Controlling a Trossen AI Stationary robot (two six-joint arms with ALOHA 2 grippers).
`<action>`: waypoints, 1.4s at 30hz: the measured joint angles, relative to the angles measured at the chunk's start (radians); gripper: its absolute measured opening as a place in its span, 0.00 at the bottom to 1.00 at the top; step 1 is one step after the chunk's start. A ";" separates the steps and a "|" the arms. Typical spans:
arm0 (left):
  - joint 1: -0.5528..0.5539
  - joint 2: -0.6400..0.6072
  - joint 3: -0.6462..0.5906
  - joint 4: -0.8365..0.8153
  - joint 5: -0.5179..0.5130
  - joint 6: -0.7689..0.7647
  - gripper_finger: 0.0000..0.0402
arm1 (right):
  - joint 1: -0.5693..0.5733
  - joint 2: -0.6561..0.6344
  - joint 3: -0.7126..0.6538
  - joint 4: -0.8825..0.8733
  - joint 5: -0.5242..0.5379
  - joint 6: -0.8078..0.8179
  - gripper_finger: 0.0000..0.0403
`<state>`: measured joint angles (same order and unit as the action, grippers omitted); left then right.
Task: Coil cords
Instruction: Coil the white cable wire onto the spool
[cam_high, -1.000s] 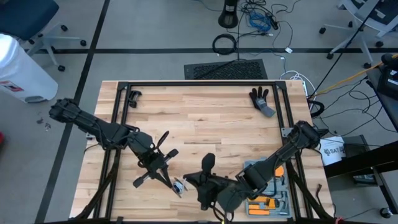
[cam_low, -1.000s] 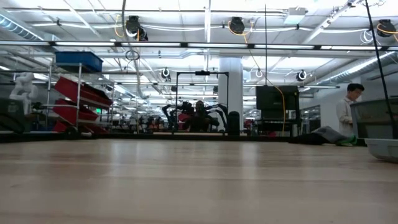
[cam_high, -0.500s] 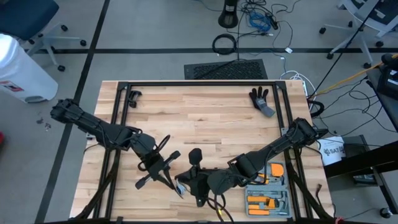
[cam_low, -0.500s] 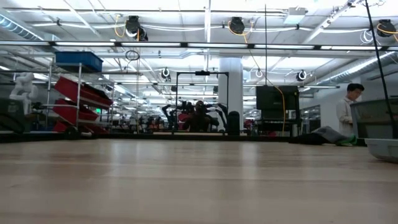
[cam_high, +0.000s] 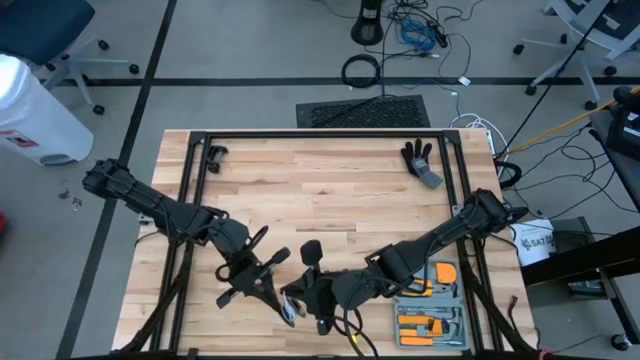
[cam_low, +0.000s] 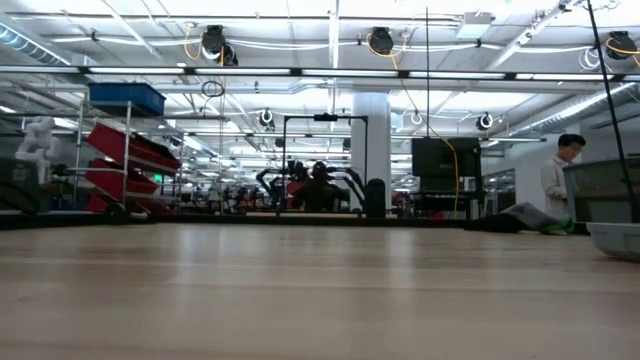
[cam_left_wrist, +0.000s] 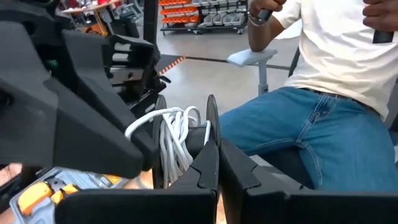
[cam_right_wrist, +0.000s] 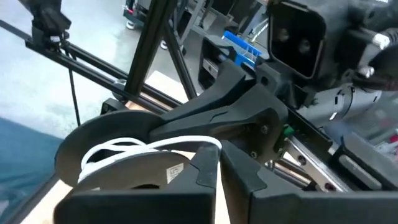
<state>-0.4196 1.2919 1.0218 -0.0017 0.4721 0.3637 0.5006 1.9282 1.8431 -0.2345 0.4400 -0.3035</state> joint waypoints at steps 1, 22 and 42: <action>0.000 0.000 0.000 0.000 0.000 0.009 0.00 | -0.002 0.000 0.000 0.000 -0.003 0.011 0.02; -0.003 0.000 0.000 0.031 0.053 0.036 0.00 | -0.009 -0.044 0.000 -0.044 -0.048 0.080 0.20; -0.015 -0.001 0.000 0.107 0.095 0.044 0.00 | -0.164 -0.166 0.002 -0.089 -0.206 0.233 0.02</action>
<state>-0.4347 1.2911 1.0218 0.1057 0.5670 0.4078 0.3369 1.7624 1.8446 -0.3235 0.2343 -0.0705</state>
